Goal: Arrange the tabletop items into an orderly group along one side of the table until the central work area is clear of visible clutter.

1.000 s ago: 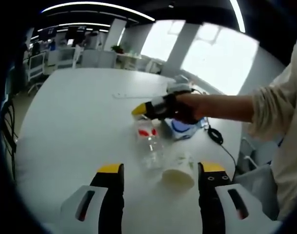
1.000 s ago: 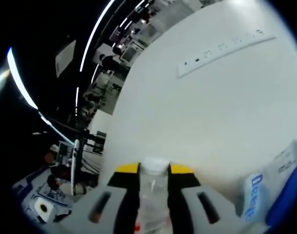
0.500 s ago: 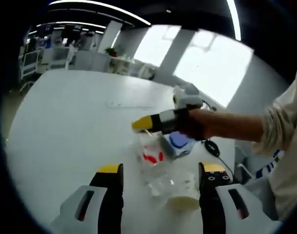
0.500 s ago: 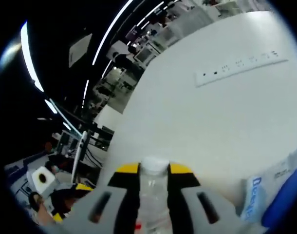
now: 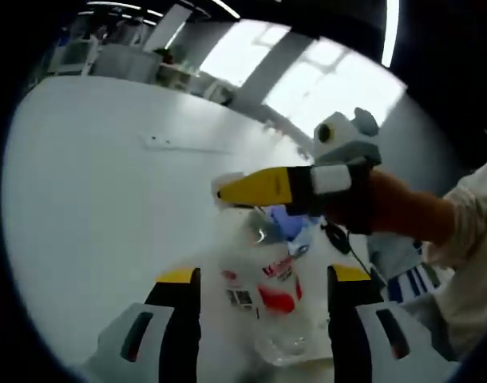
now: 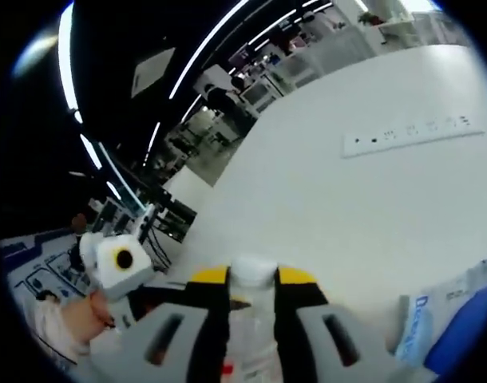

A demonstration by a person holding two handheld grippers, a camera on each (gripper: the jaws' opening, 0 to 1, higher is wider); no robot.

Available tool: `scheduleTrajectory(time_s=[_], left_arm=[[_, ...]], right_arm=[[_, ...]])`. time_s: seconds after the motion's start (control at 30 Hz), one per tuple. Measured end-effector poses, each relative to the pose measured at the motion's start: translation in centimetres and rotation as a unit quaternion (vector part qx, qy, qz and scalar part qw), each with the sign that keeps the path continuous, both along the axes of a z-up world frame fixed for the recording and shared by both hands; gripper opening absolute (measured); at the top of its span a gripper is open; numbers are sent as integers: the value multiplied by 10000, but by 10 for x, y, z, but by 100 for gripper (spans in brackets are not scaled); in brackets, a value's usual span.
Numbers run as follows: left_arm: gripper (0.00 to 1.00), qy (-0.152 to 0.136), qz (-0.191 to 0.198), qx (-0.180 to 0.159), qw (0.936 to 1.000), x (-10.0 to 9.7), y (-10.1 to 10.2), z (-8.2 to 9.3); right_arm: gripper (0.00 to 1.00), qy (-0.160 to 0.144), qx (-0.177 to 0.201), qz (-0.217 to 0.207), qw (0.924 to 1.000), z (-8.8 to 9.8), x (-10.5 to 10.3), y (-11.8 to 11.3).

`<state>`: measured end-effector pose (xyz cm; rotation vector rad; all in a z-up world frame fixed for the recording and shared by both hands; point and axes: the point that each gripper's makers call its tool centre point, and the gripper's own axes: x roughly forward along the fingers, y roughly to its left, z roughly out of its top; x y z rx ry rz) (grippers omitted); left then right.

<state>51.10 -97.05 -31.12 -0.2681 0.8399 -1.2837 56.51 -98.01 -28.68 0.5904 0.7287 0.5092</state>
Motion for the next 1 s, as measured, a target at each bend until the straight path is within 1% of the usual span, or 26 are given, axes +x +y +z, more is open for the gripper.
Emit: scheduleTrajectory(time_s=[0.07,0.1,0.17,0.2,0.23,0.27,0.3,0.33,0.37,0.4,0.43,0.47,0.57,0.6,0.8,0.83,0.93,1.0], left_arm=[[57,95,-78,71,9999,-2,-1,-6],[57,53,-135,60,9999,-3,-2,-6],[57,150,-247,70,9996,-6,-4,-10],[56,138,-374,43,9992,-10,-4,-9],[54,135,-348,30,9993,-9,-4,-10],[53,200,-357,42,9992,-9,-4,-12],[52,248,-452,6,9987,-12,-4,-11],[49,294,-469,-16,9985,-13,-4,-12],[47,363,-417,38,9985,-11,-3,-16],[46,433,-444,-40,9981,-13,-4,-13],[43,474,-502,-126,9975,-15,-4,-11],[42,573,-477,-128,9971,-15,-5,-11],[40,516,-473,-177,9974,-14,-5,-10],[39,551,-454,-188,9973,-14,-5,-10],[37,361,-441,-243,9981,-9,-7,-6],[37,296,-450,-246,9982,-9,-7,-5],[37,159,-454,-247,9985,-8,-7,-1],[36,-5,-469,-249,9986,-6,-6,1]], right_arm=[[16,-41,36,16,10000,3,-4,2],[16,-66,12,19,10000,5,-5,3],[16,-92,-1,43,9999,6,-6,4],[16,-128,-37,69,9999,7,-6,5],[16,-149,-60,88,9998,7,-6,5],[16,-168,-62,117,9998,8,-6,7],[16,-178,-57,117,9998,9,-6,8],[16,-207,-87,146,9996,10,-5,9],[16,-225,-116,172,9995,10,-5,9],[16,-221,-117,164,9996,10,-4,10],[16,-224,-97,157,9996,11,-4,11],[16,-241,-105,158,9995,11,-3,11],[16,-244,-114,153,9995,12,-2,11],[16,-239,-118,158,9995,12,-2,10],[16,-334,-141,184,9992,21,-1,9],[16,-358,-155,196,9990,23,-1,9],[16,-485,-243,274,9982,28,-1,10],[16,-657,-362,380,9965,33,-1,12]])
